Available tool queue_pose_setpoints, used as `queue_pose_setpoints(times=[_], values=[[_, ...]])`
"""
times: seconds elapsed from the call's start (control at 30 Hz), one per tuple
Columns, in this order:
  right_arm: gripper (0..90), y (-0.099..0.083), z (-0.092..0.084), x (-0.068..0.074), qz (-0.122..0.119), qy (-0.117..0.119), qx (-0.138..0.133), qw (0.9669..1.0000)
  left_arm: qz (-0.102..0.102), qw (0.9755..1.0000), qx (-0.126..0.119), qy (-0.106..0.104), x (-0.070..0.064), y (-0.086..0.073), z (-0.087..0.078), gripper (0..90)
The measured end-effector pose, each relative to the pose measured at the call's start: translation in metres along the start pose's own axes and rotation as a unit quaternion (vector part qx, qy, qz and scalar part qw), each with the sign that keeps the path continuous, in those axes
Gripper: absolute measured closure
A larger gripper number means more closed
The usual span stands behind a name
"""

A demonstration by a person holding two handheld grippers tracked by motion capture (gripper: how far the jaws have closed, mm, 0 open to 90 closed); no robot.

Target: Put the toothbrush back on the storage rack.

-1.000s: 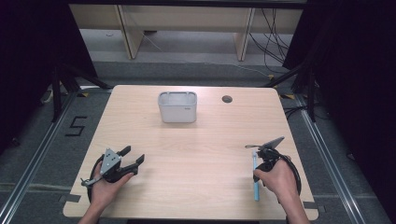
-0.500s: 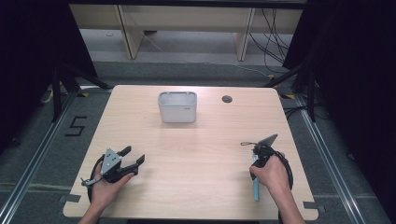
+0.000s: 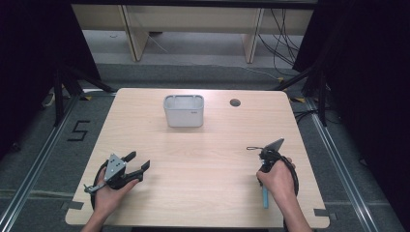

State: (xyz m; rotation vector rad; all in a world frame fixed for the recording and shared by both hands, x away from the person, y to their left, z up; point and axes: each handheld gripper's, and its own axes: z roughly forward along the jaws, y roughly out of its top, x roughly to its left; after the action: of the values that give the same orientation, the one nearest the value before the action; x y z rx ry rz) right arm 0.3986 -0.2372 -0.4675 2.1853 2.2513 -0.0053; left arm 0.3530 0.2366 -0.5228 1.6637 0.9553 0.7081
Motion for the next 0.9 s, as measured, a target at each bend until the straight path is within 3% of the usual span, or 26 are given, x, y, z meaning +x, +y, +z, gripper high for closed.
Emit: queue_pose_setpoints(times=[0.03,0.1,0.13,0.17,0.27,0.33,0.37,0.4,0.43,0.53,0.57,0.6,0.67,0.7,0.9], values=[[68.8,0.0005,0.0022,0.0066,0.037,0.009,-0.006,0.9993,0.0,1.0,0.0,0.0,0.0,0.0,-0.0001,32.3],[69.3,0.0014,0.0013,0.008,0.045,0.01,0.0,0.9989,0.0,1.0,0.0,0.0,0.0,0.0,-0.0002,32.3],[69.8,0.0012,0.0038,0.0057,0.031,0.006,-0.012,0.9994,0.0,1.0,0.0,0.0,0.0,0.0,-0.0002,32.3],[70.9,0.0009,0.0036,0.0,-0.002,-0.005,-0.001,1.0,0.0,1.0,0.0,0.0,0.0,-0.0001,-0.0002,32.4],[73.4,0.0011,0.0041,0.0015,0.012,-0.001,-0.003,0.9999,-0.001,1.0,-0.001,-0.001,-0.0003,-0.0001,-0.0001,32.4],[74.1,0.001,0.0038,0.0016,0.011,-0.002,-0.004,0.9999,0.001,1.0,0.0,-0.001,-0.0005,-0.0001,-0.0001,32.4],[75.3,0.0005,0.0046,-0.0002,0.003,0.01,-0.007,0.9999,0.0,1.0,-0.001,-0.001,-0.0006,-0.0001,0.0,32.4],[76.1,0.0004,0.0037,0.0016,0.004,-0.007,-0.003,1.0,0.0,1.0,-0.001,-0.001,-0.0007,-0.0001,-0.0001,32.4],[77.0,0.0002,0.003,0.0047,0.019,-0.002,0.0,0.9998,0.0,1.0,-0.002,-0.002,-0.0006,-0.0002,0.0001,32.4],[78.5,0.0001,0.003,0.0039,0.013,-0.004,-0.003,0.9999,0.001,1.0,-0.003,-0.002,-0.0007,-0.0003,-0.0001,32.4],[79.0,0.0002,0.0029,0.0043,0.028,0.018,-0.006,0.9994,0.001,1.0,-0.002,-0.001,-0.0008,-0.0002,-0.0002,32.5],[79.1,-0.0002,0.0028,0.0041,0.022,0.012,-0.006,0.9997,0.001,1.0,-0.002,-0.001,-0.0008,-0.0002,-0.0003,32.5],[79.2,0.0006,0.0026,0.0069,0.04,0.008,-0.006,0.9992,0.0,1.0,-0.002,-0.002,-0.0009,-0.0002,-0.0005,32.5],[79.2,-0.0001,0.0047,0.0039,0.024,0.003,-0.013,0.9996,0.0,0.9999,-0.009,-0.005,-0.0009,-0.0007,0.0002,32.5],[79.2,-0.0017,0.0012,0.0018,0.007,0.014,-0.012,0.9998,-0.002,1.0,-0.007,-0.005,-0.0008,-0.0007,0.0001,32.7]])
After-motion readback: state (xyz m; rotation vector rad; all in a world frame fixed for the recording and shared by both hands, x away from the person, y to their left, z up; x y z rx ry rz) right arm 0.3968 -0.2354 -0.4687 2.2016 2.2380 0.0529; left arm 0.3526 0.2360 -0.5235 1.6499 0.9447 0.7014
